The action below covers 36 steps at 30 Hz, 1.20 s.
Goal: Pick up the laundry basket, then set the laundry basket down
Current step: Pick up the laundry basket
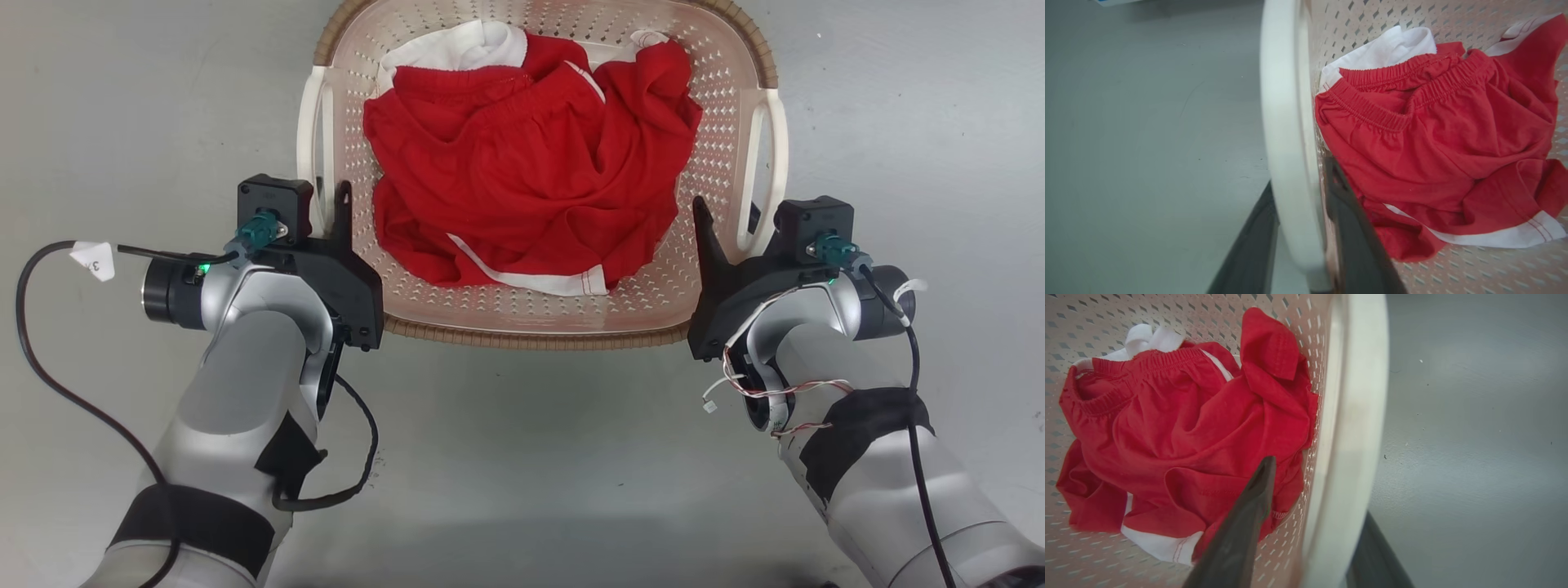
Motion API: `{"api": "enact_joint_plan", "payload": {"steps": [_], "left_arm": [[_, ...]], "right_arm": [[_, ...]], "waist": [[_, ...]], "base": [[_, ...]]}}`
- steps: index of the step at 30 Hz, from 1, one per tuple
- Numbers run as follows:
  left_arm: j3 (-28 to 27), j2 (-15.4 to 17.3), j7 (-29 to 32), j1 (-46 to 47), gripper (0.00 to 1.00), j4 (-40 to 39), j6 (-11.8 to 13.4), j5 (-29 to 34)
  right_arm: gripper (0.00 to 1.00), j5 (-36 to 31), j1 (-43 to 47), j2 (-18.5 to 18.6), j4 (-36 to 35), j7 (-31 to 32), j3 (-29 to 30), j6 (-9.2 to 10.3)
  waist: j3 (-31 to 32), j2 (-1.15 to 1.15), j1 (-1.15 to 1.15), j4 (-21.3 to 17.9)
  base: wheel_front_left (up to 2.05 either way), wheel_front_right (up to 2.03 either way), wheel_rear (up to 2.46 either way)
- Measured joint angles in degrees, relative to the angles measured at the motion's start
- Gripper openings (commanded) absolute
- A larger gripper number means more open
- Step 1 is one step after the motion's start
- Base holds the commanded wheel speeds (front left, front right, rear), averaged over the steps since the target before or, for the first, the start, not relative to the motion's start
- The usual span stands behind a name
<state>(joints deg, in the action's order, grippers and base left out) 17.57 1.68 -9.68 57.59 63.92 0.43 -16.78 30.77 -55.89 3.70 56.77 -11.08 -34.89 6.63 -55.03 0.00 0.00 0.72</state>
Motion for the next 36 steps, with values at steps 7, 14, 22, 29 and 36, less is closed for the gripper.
{"api": "enact_joint_plan", "payload": {"steps": [7,14,22,29,36], "left_arm": [[1.83,0.11,0.0,0.63,0.0,-0.07,0.04,-1.41],[3.64,0.26,-0.1,0.61,0.0,0.0,0.34,-3.74],[5.61,0.23,-0.59,-0.74,0.0,0.11,1.07,-5.91],[7.68,0.3,-1.02,-3.26,0.0,0.51,1.31,-8.32],[10.61,0.3,-1.0,-6.75,0.0,0.37,1.67,-11.23]], "right_arm": [[0.09,1.62,-0.96,0.18,0.48,0.53,-2.35,0.51],[0.0,3.18,-1.68,0.45,0.94,0.9,-4.0,1.03],[0.0,5.45,-1.14,0.7,1.76,0.65,-6.09,1.19],[0.0,7.38,0.63,0.71,2.4,0.42,-8.1,1.19],[0.0,9.69,3.61,0.69,3.24,0.41,-9.93,1.19]], "waist": [[-0.11,0.0,0.0,-0.3],[0.25,0.0,-0.01,-0.61],[2.41,0.0,0.0,-0.8],[5.65,0.0,-0.01,-0.84],[9.9,0.0,-0.01,-0.76]], "base": [[0.0,0.0,0.0],[0.0,0.0,0.0],[0.0,0.0,0.0],[0.0,0.0,0.0],[0.0,0.0,0.0]]}}
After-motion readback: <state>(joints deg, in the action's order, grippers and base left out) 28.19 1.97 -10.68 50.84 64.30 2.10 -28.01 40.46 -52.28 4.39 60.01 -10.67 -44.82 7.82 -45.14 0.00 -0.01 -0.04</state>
